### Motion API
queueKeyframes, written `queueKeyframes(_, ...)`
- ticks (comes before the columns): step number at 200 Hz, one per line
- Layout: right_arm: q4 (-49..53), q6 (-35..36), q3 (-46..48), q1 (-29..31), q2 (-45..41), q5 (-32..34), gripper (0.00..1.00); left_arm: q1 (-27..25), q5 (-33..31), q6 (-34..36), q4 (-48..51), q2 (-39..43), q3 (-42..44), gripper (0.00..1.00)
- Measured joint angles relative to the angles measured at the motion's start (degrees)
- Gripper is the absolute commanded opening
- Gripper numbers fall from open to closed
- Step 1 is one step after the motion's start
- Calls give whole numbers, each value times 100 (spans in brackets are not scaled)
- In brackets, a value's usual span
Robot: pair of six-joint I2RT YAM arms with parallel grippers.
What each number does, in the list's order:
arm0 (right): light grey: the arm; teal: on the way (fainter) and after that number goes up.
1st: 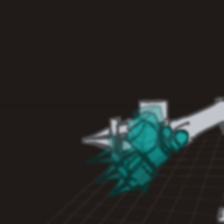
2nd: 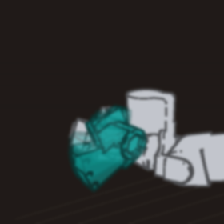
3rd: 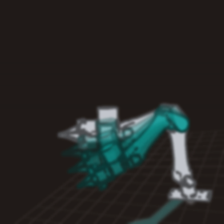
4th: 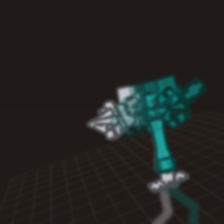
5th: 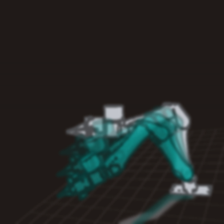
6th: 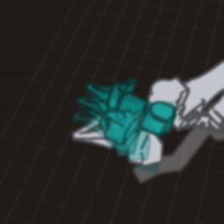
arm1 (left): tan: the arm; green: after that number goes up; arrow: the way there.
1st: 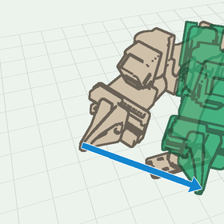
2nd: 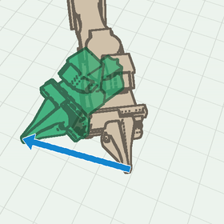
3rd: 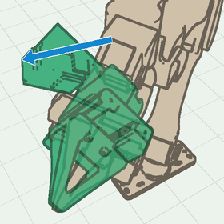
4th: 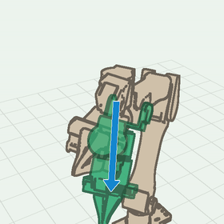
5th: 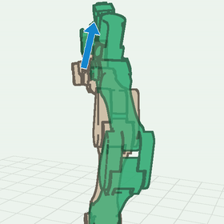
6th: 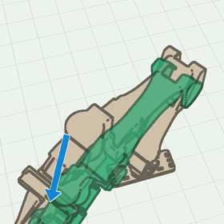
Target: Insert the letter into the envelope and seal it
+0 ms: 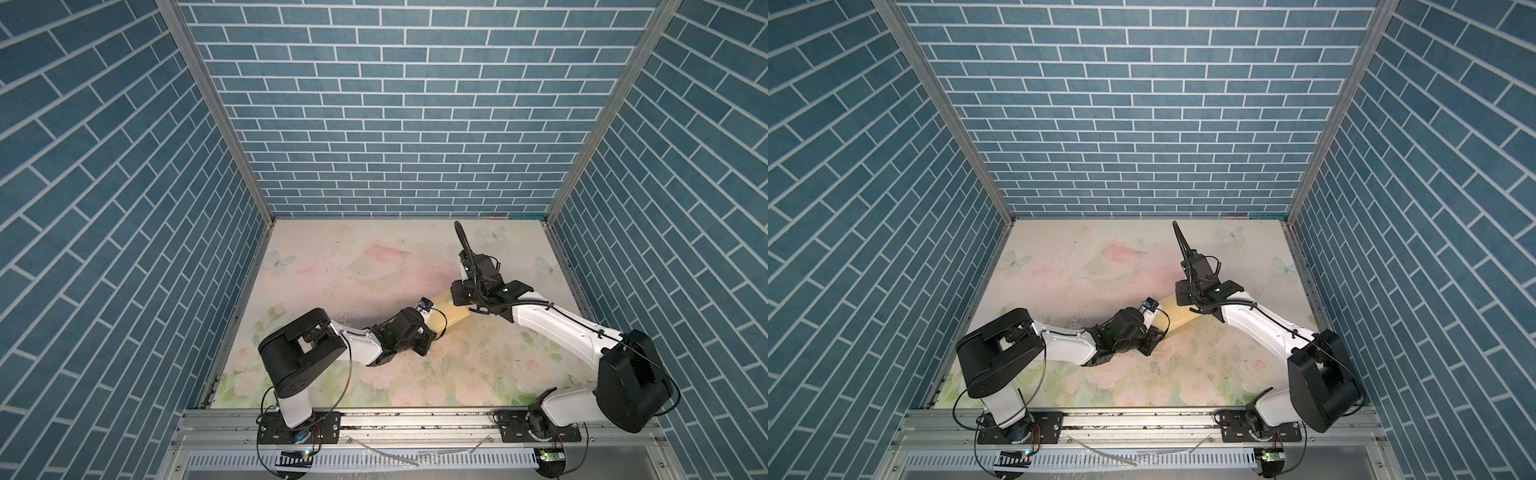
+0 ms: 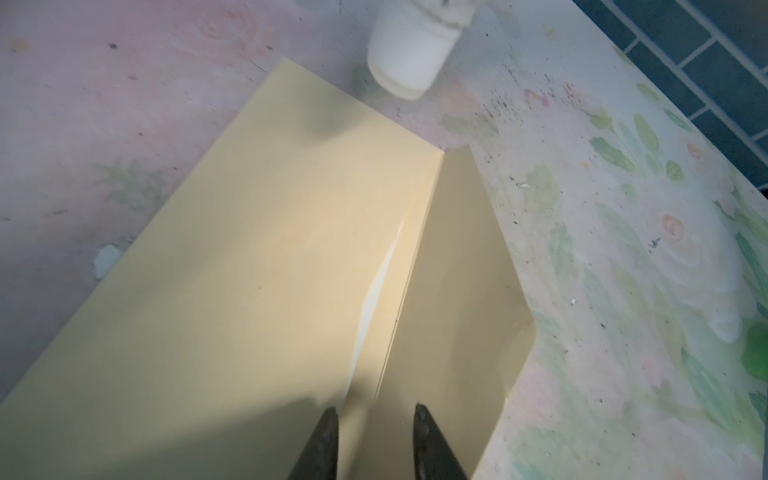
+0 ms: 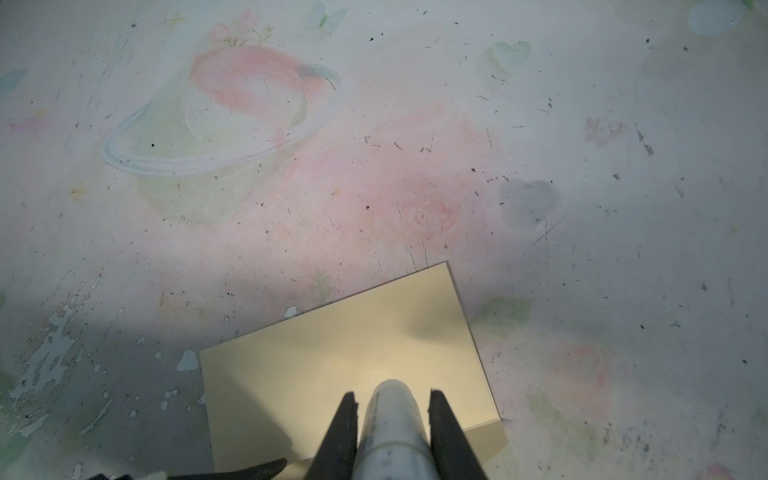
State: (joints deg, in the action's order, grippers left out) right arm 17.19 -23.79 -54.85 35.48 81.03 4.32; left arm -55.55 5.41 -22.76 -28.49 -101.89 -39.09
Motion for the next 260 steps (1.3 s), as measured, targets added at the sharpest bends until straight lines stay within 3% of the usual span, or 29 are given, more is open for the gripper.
queueKeyframes(58,-203,2,4,15,0,-264,0,31,-306,-238,-136,402,90,24)
queueKeyframes(94,-293,4,7,153,13,-212,0,258,-557,-466,-136,1152,168,14)
queueKeyframes(131,-313,15,7,476,214,-79,0,496,-581,-927,52,1261,173,0)
queueKeyframes(260,-400,70,2,1196,927,402,0,756,-170,-2739,481,437,175,0)
